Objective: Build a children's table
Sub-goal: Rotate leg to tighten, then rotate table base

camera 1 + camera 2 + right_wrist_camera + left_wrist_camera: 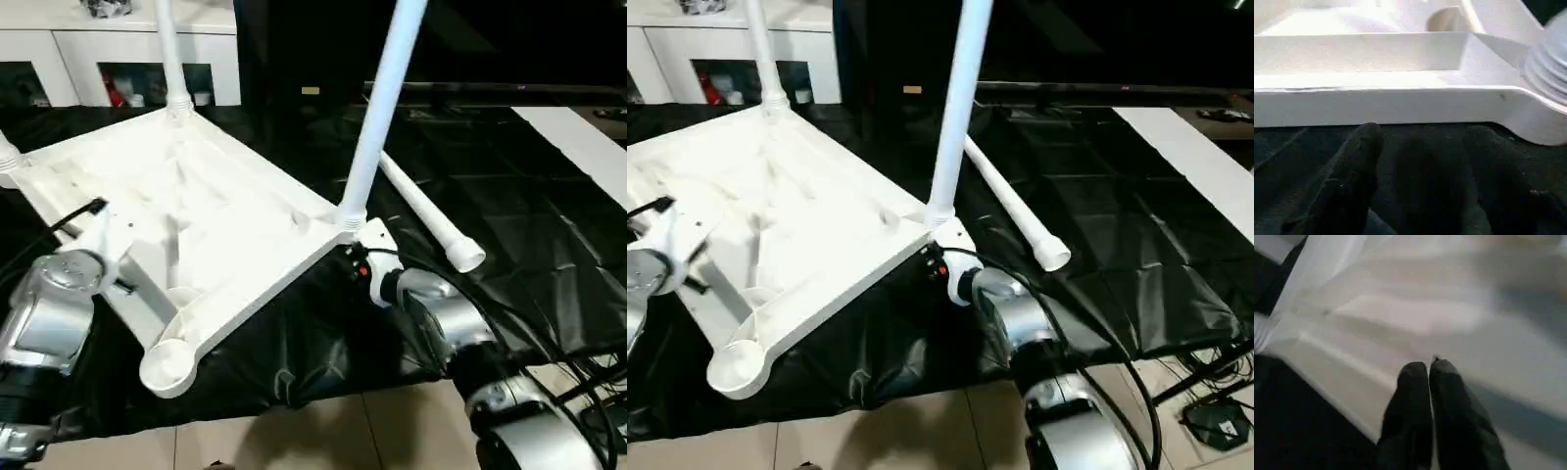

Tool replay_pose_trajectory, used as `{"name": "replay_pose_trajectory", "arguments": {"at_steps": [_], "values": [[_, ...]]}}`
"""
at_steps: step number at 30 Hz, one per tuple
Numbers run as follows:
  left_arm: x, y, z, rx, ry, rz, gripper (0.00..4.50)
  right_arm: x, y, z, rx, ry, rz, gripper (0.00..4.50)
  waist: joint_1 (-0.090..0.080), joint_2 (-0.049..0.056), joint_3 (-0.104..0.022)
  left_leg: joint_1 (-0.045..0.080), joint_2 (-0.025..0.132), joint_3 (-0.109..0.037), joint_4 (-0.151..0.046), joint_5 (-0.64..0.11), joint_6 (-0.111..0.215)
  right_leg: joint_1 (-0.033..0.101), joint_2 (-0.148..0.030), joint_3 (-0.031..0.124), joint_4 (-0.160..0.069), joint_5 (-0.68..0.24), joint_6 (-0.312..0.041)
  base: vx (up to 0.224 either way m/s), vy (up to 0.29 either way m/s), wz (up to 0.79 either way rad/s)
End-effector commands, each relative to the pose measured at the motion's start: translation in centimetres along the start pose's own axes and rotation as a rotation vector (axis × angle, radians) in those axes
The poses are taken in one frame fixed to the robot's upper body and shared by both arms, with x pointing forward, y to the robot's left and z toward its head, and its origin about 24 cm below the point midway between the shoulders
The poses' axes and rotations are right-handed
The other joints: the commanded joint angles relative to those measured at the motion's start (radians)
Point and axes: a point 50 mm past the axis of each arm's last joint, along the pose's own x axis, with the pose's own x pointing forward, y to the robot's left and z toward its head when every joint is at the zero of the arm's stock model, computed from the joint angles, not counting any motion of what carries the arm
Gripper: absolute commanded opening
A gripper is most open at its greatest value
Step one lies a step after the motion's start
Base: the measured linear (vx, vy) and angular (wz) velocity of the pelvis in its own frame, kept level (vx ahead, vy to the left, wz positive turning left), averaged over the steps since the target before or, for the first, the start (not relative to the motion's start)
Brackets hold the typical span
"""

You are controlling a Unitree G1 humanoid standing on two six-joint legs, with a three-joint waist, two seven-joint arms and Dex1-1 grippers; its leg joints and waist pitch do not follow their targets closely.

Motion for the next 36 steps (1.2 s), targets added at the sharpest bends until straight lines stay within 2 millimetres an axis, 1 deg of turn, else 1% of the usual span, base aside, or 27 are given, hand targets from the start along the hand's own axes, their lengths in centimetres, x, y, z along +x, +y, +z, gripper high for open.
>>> {"name": "replay_pose_trajectory", "arguments": {"at_steps": [1, 2, 4, 5, 7, 8, 9, 11, 12, 13, 14, 15, 17, 19, 20, 21, 22, 24, 25, 26, 27, 28, 29, 30, 32, 33, 36], "values": [[-0.4, 0.5, -0.2, 0.008, 0.013, 0.029, 0.01, -0.1, -0.5, 0.0, 0.000, 0.007, -0.025, 2.66, -0.002, 0.025, -0.067, 0.014, 0.006, 0.003, -0.072, -0.160, -0.021, 0.050, -0.047, 0.052, -0.060, -0.075, -0.215, 0.000, 0.000, 0.00], [-0.4, 0.5, -0.2, 0.012, 0.016, 0.025, 0.01, 0.0, -0.5, 0.0, 0.000, 0.008, -0.027, 2.61, -0.001, 0.023, -0.067, 0.014, 0.006, 0.003, -0.072, -0.158, -0.019, 0.049, -0.047, 0.052, -0.061, -0.075, -0.217, 0.000, 0.000, 0.00], [-0.5, 0.6, -0.1, 0.016, 0.010, 0.037, 0.00, 0.1, -0.6, 0.1, -0.001, 0.008, -0.039, 2.51, 0.000, 0.025, -0.067, 0.015, 0.007, 0.004, -0.072, -0.152, -0.018, 0.048, -0.046, 0.052, -0.061, -0.067, -0.223, 0.000, 0.000, 0.00], [-0.6, 0.6, 0.0, 0.012, 0.007, 0.029, 0.00, 0.1, -0.6, 0.2, 0.002, 0.005, -0.044, 2.31, 0.000, 0.022, -0.067, 0.015, 0.007, 0.005, -0.071, -0.149, -0.017, 0.048, -0.046, 0.052, -0.060, -0.059, -0.225, 0.000, 0.000, 0.00], [-0.6, 0.4, 0.1, 0.013, 0.008, 0.013, 0.00, 0.1, -0.7, 0.3, 0.004, 0.003, -0.047, 2.15, 0.002, 0.024, -0.067, 0.015, 0.006, 0.005, -0.072, -0.152, -0.018, 0.048, -0.045, 0.052, -0.060, -0.064, -0.224, 0.000, 0.000, 0.00], [-0.6, -0.1, -0.1, 0.045, 0.020, -0.034, 0.00, 0.2, -0.8, 0.5, 0.004, -0.001, -0.051, 2.12, 0.003, 0.024, -0.066, 0.015, 0.007, 0.004, -0.073, -0.161, -0.021, 0.048, -0.047, 0.051, -0.061, -0.080, -0.221, 0.000, 0.000, 0.00], [-0.6, -1.1, -0.5, 0.090, 0.035, -0.123, 0.00, 0.4, -0.8, 0.6, 0.004, -0.003, -0.054, 2.06, 0.003, 0.023, -0.065, 0.015, 0.007, 0.004, -0.074, -0.171, -0.023, 0.047, -0.048, 0.052, -0.063, -0.100, -0.219, 0.000, 0.000, 0.00], [-0.6, -1.7, -0.7, 0.108, 0.041, -0.168, 0.00, 0.5, -0.8, 0.6, 0.003, -0.004, -0.055, 1.82, 0.003, 0.023, -0.066, 0.016, 0.007, 0.003, -0.074, -0.180, -0.026, 0.046, -0.050, 0.053, -0.064, -0.113, -0.216, 0.000, 0.000, 0.00], [-0.8, -2.4, -1.0, 0.150, 0.054, -0.229, 0.00, 0.7, -0.7, 0.8, 0.003, -0.009, -0.053, 1.70, 0.002, 0.025, -0.066, 0.015, 0.008, 0.002, -0.074, -0.179, -0.026, 0.046, -0.050, 0.053, -0.062, -0.108, -0.217, 0.000, 0.000, 0.00], [-0.8, -2.6, -1.2, 0.172, 0.061, -0.254, 0.00, 0.8, -0.7, 0.9, 0.003, -0.012, -0.053, 1.70, 0.001, 0.025, -0.066, 0.014, 0.006, 0.003, -0.074, -0.175, -0.026, 0.047, -0.047, 0.052, -0.061, -0.102, -0.218, 0.000, 0.000, 0.00], [-0.9, -2.9, -1.3, 0.198, 0.070, -0.282, 0.00, 0.9, -0.7, 1.0, 0.003, -0.015, -0.053, 1.65, 0.002, 0.025, -0.066, 0.016, 0.007, 0.003, -0.074, -0.174, -0.026, 0.046, -0.049, 0.052, -0.061, -0.100, -0.220, 0.000, 0.000, 0.00], [-1.1, -3.2, -1.4, 0.213, 0.075, -0.322, 0.00, 1.1, -0.6, 1.1, 0.004, -0.013, -0.054, 1.54, 0.002, 0.031, -0.067, 0.017, 0.008, 0.003, -0.074, -0.175, -0.030, 0.045, -0.050, 0.053, -0.061, -0.092, -0.225, 0.000, 0.000, 0.00], [-1.3, -3.6, -1.4, 0.223, 0.077, -0.370, 0.00, 1.3, -0.6, 1.2, 0.005, -0.008, -0.056, 1.30, 0.000, 0.029, -0.067, 0.016, 0.007, 0.004, -0.073, -0.164, -0.032, 0.046, -0.047, 0.052, -0.057, -0.066, -0.232, 0.000, 0.000, 0.00], [-1.7, -4.0, -1.3, 0.253, 0.072, -0.442, 0.00, 1.7, -0.4, 1.2, 0.000, 0.007, -0.053, 1.17, 0.000, 0.029, -0.068, 0.016, 0.007, 0.004, -0.073, -0.165, -0.035, 0.047, -0.049, 0.052, -0.055, -0.065, -0.241, 0.000, 0.000, 0.00], [-2.2, -4.4, -1.3, 0.274, 0.065, -0.510, 0.00, 1.9, -0.2, 1.2, -0.005, 0.017, -0.053, 1.17, 0.000, 0.027, -0.067, 0.015, 0.006, 0.004, -0.074, -0.167, -0.035, 0.047, -0.049, 0.052, -0.056, -0.069, -0.242, 0.000, 0.000, 0.00], [-2.5, -4.7, -1.2, 0.284, 0.049, -0.545, 0.00, 2.0, -0.1, 1.2, -0.003, 0.020, -0.053, 1.02, -0.003, 0.027, -0.066, 0.013, 0.006, 0.004, -0.075, -0.173, -0.038, 0.048, -0.048, 0.052, -0.056, -0.077, -0.242, 0.000, 0.000, 0.00], [-2.9, -5.1, -1.0, 0.288, 0.029, -0.601, 0.00, 2.2, 0.0, 1.2, 0.001, 0.023, -0.052, 0.89, -0.004, 0.023, -0.065, 0.012, 0.006, 0.004, -0.074, -0.176, -0.035, 0.049, -0.050, 0.053, -0.057, -0.082, -0.242, 0.000, 0.000, 0.00], [-3.9, -6.2, -0.5, 0.298, -0.028, -0.726, 0.00, 2.4, 0.3, 1.1, 0.003, 0.029, -0.050, 0.73, -0.006, 0.026, -0.064, 0.015, 0.008, 0.004, -0.076, -0.187, -0.041, 0.046, -0.052, 0.054, -0.057, -0.101, -0.241, 0.000, 0.000, 0.00], [-3.9, -6.2, -0.5, 0.298, -0.028, -0.726, 0.00, 2.4, 0.3, 1.1, 0.003, 0.029, -0.050, 0.73, -0.006, 0.027, -0.062, 0.016, 0.008, 0.005, -0.076, -0.193, -0.041, 0.044, -0.050, 0.054, -0.059, -0.107, -0.241, 0.000, 0.000, 0.00], [-4.6, -7.0, -0.2, 0.287, -0.058, -0.807, 0.00, 2.6, 0.5, 1.1, 0.003, 0.030, -0.047, 0.53, -0.007, 0.026, -0.062, 0.014, 0.008, 0.005, -0.076, -0.196, -0.045, 0.045, -0.049, 0.054, -0.057, -0.109, -0.238, 0.000, 0.000, 0.00], [-4.7, -7.2, -0.1, 0.285, -0.063, -0.824, 0.00, 2.6, 0.5, 1.1, 0.003, 0.030, -0.045, 0.43, -0.007, 0.025, -0.062, 0.014, 0.008, 0.005, -0.077, -0.197, -0.045, 0.046, -0.049, 0.054, -0.058, -0.113, -0.236, 0.000, 0.000, 0.00], [-5.5, -8.5, 0.3, 0.283, -0.109, -0.913, 0.00, 2.9, 0.9, 1.2, 0.002, 0.027, -0.032, 0.43, -0.006, 0.028, -0.061, 0.018, 0.008, 0.006, -0.076, -0.204, -0.047, 0.042, -0.048, 0.054, -0.059, -0.119, -0.234, 0.000, 0.000, 0.00], [-5.6, -8.6, 0.4, 0.283, -0.111, -0.917, 0.00, 2.9, 0.9, 1.2, 0.001, 0.026, -0.032, 0.38, -0.005, 0.027, -0.061, 0.018, 0.010, 0.006, -0.077, -0.215, -0.049, 0.042, -0.050, 0.055, -0.060, -0.129, -0.233, 0.000, 0.000, 0.00], [-6.1, -9.8, 1.0, 0.282, -0.153, -0.984, 0.00, 3.2, 1.4, 1.3, -0.003, 0.022, -0.012, 0.23, -0.004, 0.028, -0.062, 0.019, 0.009, 0.007, -0.077, -0.218, -0.053, 0.042, -0.048, 0.055, -0.059, -0.129, -0.229, 0.000, 0.000, 0.00], [-6.2, -10.2, 1.2, 0.285, -0.164, -1.000, 0.00, 3.4, 1.6, 1.4, -0.004, 0.019, -0.004, 0.04, -0.005, 0.028, -0.063, 0.014, 0.008, 0.006, -0.077, -0.209, -0.057, 0.046, -0.048, 0.055, -0.057, -0.120, -0.226, 0.000, 0.000, 0.00], [-6.2, -10.4, 1.4, 0.287, -0.171, -1.010, 0.00, 3.5, 1.7, 1.5, -0.004, 0.017, 0.002, 0.04, -0.005, 0.028, -0.064, 0.015, 0.008, 0.006, -0.076, -0.202, -0.056, 0.046, -0.048, 0.055, -0.057, -0.111, -0.225, 0.000, 0.000, 0.00], [-6.2, -11.1, 1.9, 0.291, -0.193, -1.044, 0.00, 3.8, 2.4, 1.5, -0.011, 0.016, 0.030, 0.04, -0.012, 0.025, -0.065, 0.009, 0.005, 0.005, -0.075, -0.188, -0.051, 0.052, -0.049, 0.055, -0.055, -0.098, -0.226, 0.000, 0.000, 0.00]]}}
